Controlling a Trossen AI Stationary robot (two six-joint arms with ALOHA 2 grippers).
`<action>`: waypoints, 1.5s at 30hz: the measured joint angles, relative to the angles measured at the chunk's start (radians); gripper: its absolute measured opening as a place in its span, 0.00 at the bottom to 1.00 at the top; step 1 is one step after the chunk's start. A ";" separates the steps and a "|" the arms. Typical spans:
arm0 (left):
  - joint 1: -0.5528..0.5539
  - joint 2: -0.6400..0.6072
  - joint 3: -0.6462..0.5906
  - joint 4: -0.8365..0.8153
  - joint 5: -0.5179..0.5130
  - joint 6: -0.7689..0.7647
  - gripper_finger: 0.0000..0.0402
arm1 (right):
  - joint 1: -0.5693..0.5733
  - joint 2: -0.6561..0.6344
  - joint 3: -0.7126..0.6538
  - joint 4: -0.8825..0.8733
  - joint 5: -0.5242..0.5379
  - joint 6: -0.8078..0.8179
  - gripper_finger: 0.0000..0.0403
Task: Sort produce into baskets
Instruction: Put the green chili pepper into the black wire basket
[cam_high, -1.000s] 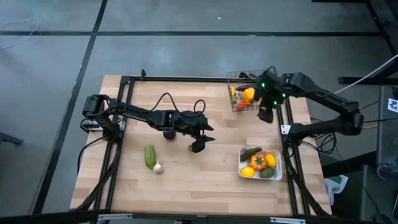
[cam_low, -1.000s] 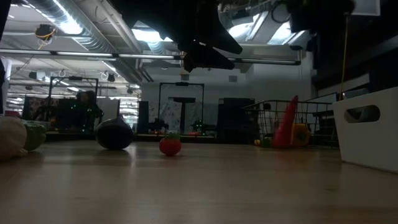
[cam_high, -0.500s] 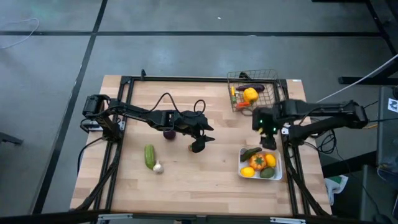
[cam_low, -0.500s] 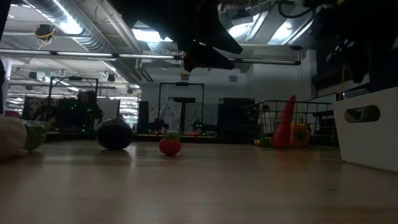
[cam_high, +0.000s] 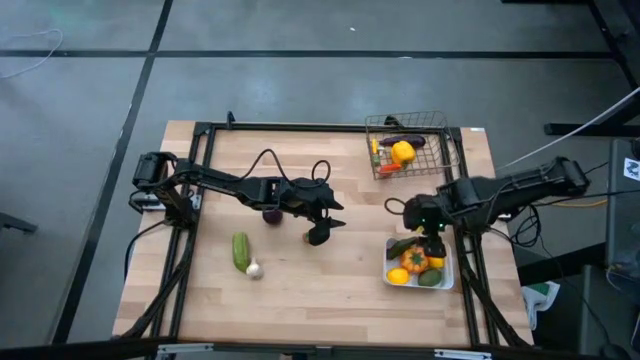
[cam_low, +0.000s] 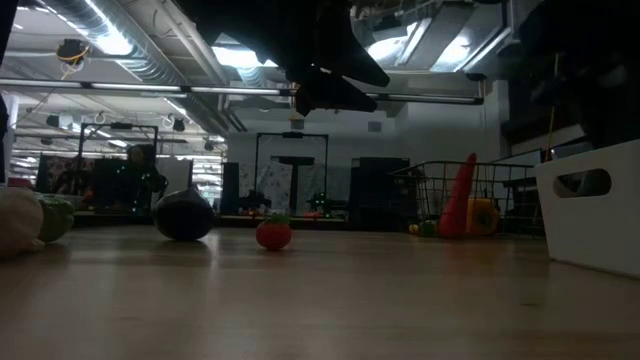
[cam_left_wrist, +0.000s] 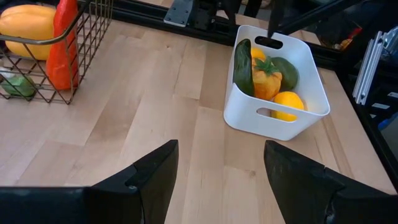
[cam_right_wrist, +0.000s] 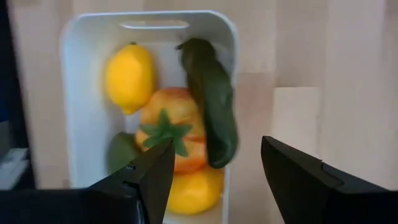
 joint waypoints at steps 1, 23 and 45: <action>0.000 0.000 0.000 0.000 0.000 0.000 0.58 | 0.011 0.005 0.000 0.000 0.025 0.004 0.59; 0.000 0.000 0.000 0.000 0.000 0.000 0.58 | 0.066 0.207 0.000 0.019 0.096 0.004 0.58; 0.000 0.000 0.000 0.000 0.000 0.000 0.58 | 0.065 0.206 0.042 0.001 0.088 -0.013 0.15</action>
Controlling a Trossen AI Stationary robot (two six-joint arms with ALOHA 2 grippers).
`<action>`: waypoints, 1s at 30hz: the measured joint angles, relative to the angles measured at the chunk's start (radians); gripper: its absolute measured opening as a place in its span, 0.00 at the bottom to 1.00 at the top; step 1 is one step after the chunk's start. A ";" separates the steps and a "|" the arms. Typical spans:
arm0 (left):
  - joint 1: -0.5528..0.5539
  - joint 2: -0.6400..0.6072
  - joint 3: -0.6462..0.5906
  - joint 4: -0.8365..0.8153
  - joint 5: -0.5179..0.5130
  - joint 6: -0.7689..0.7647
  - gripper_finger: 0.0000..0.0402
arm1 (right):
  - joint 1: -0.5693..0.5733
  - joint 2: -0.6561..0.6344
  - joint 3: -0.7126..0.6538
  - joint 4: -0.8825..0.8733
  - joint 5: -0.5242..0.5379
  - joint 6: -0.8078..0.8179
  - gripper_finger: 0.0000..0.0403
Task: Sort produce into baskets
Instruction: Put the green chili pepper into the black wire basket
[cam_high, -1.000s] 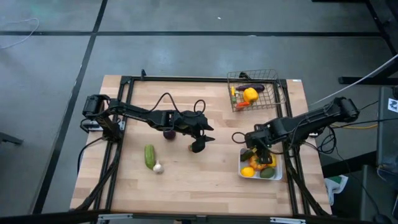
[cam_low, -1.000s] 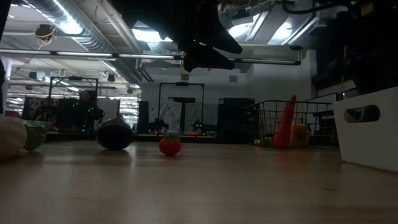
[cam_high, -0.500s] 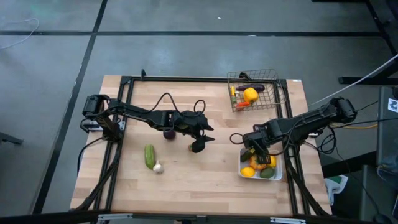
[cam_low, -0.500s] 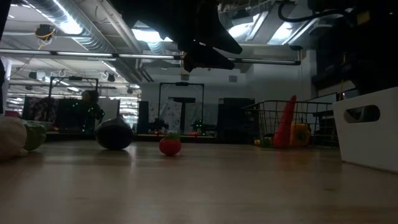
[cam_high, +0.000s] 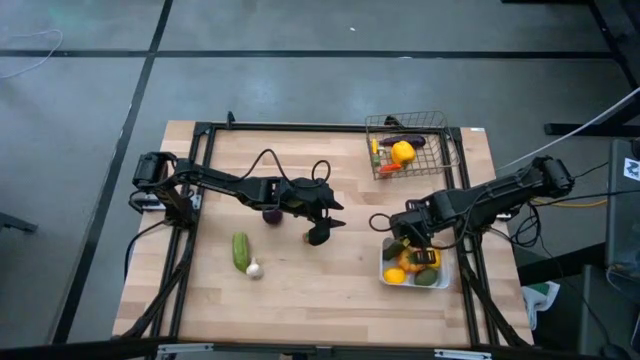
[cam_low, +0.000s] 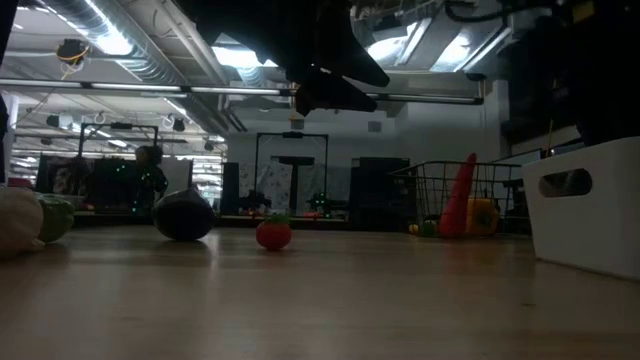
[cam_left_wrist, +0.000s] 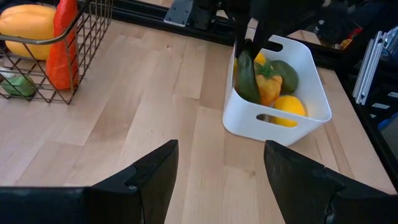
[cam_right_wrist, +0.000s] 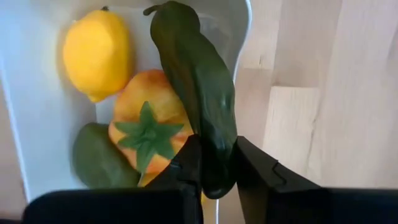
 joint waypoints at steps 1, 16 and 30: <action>0.000 0.000 0.000 0.000 0.000 0.000 0.58 | 0.000 0.000 0.013 -0.012 0.000 -0.011 0.16; 0.000 0.000 0.000 0.000 0.000 0.000 0.58 | 0.000 0.000 0.289 -0.362 0.177 -0.042 0.17; 0.000 0.000 0.000 0.001 -0.001 0.000 0.58 | -0.130 -0.007 0.423 -0.482 0.717 -0.071 0.18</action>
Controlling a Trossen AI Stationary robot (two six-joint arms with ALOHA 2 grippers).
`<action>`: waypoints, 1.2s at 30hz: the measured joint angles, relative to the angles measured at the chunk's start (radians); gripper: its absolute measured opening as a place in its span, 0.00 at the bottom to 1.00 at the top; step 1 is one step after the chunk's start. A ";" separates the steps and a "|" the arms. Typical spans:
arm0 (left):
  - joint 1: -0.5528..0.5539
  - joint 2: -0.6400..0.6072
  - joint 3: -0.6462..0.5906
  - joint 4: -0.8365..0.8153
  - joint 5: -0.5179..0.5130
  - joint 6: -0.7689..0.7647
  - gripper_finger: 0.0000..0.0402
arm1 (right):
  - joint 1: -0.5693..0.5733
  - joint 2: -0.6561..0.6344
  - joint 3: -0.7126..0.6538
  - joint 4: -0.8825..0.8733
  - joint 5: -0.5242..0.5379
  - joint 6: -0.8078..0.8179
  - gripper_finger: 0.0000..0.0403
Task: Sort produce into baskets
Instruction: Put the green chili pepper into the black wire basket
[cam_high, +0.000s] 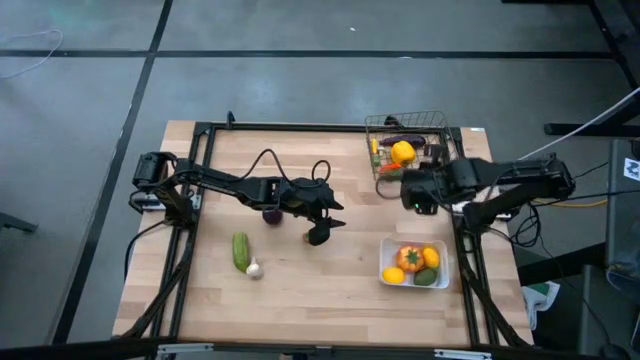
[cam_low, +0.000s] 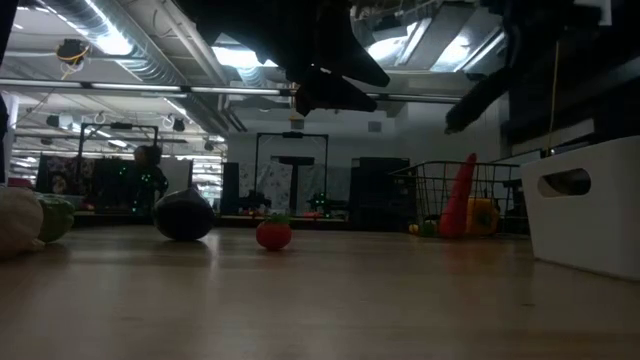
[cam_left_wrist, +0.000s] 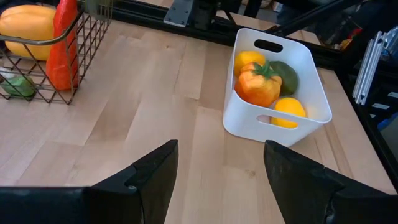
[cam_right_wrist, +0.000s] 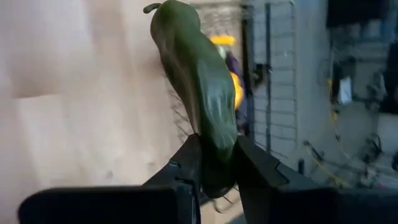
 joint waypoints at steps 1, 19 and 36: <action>0.000 0.000 0.000 0.000 0.000 0.001 0.58 | -0.029 0.000 0.000 0.000 0.011 -0.014 0.18; 0.000 0.000 0.000 0.000 0.000 0.003 0.58 | -0.516 0.065 -0.001 0.094 -0.110 -0.207 0.18; 0.000 0.000 0.000 0.000 0.000 0.003 0.58 | -0.584 0.278 -0.001 0.076 -0.311 -0.208 0.18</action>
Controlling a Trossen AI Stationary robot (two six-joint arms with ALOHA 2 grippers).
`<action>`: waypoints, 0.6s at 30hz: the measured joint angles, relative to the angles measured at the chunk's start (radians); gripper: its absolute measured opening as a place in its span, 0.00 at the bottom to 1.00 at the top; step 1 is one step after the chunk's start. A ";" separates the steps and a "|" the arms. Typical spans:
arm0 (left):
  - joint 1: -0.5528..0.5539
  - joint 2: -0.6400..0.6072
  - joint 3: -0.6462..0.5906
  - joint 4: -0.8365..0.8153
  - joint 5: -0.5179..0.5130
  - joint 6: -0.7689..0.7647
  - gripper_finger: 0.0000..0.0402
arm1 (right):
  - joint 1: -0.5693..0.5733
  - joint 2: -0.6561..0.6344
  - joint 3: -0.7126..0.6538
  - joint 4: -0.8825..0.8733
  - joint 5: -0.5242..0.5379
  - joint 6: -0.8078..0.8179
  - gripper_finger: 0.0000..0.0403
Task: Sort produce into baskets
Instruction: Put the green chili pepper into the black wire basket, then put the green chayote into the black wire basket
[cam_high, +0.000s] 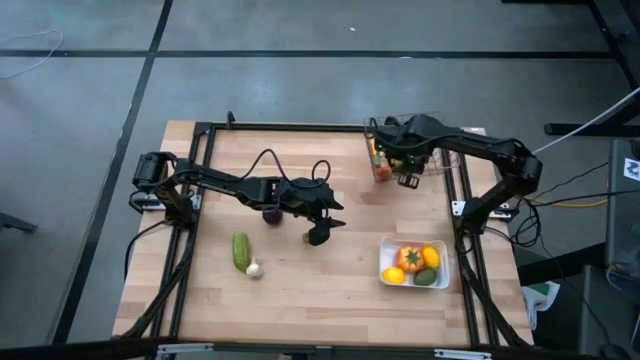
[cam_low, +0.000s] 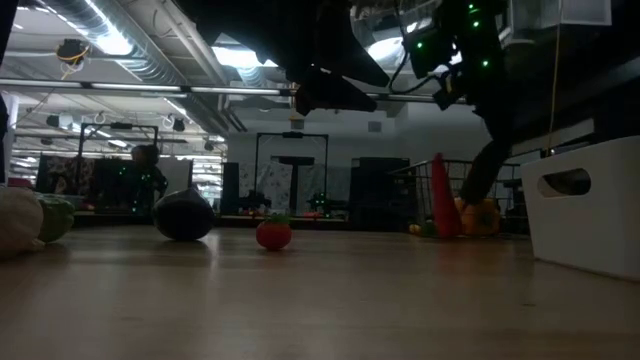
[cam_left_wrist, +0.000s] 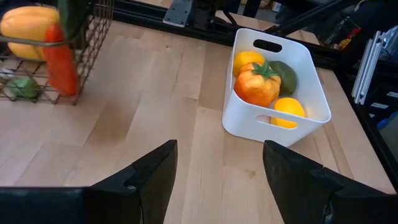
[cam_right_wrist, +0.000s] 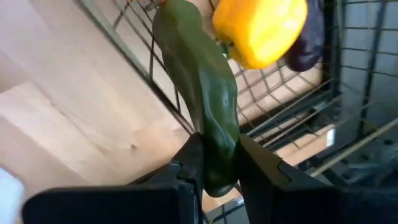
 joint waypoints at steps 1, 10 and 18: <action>0.000 0.000 0.000 0.000 0.000 0.000 0.58 | 0.000 0.006 0.000 0.000 -0.007 0.000 0.18; 0.000 0.000 0.000 -0.001 0.000 -0.001 0.58 | 0.000 0.018 0.000 0.005 -0.015 0.000 0.22; 0.004 -0.007 0.000 -0.009 0.000 0.009 0.58 | 0.000 0.018 0.000 0.024 -0.004 0.002 0.41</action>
